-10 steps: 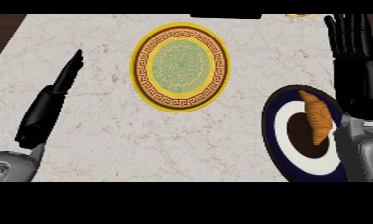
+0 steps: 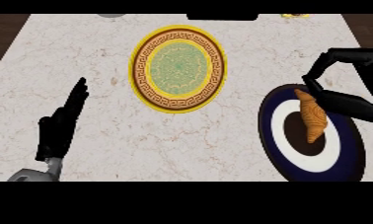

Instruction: Pick the croissant from the plate and place it in the plate

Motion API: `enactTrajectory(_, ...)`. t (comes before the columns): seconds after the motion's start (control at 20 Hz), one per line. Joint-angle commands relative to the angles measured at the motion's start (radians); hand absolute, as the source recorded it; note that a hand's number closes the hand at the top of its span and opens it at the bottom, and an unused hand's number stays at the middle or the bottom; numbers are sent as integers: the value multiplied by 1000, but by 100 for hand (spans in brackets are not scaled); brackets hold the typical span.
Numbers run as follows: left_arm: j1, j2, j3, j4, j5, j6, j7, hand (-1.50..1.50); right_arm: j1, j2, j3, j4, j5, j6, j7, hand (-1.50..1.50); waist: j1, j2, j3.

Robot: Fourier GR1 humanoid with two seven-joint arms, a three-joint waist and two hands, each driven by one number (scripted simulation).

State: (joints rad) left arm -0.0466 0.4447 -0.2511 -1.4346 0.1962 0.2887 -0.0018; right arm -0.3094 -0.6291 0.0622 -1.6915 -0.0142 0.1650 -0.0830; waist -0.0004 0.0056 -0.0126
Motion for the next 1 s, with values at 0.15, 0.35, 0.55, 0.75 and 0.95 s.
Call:
enactTrajectory(0.15,-9,-87,-4,31,29,64,102,0,230,82,-85,255,-65,-17,-336,150,-27,12,23)
enactTrajectory(0.35,-44,-85,11,49,35,60,125,0,238,22,-98,376,-207,296,-581,-150,-4,9,20)
enactTrajectory(0.55,-39,-95,-14,1,15,72,169,0,190,-114,-36,500,62,324,-741,-150,17,1,16)
enactTrajectory(0.75,-3,-119,-40,-32,7,81,166,0,135,-189,-3,500,266,140,-755,-150,27,-2,15)
enactTrajectory(0.95,-30,-112,-22,3,-18,89,175,0,39,-236,27,570,378,106,-734,-150,22,-1,13)
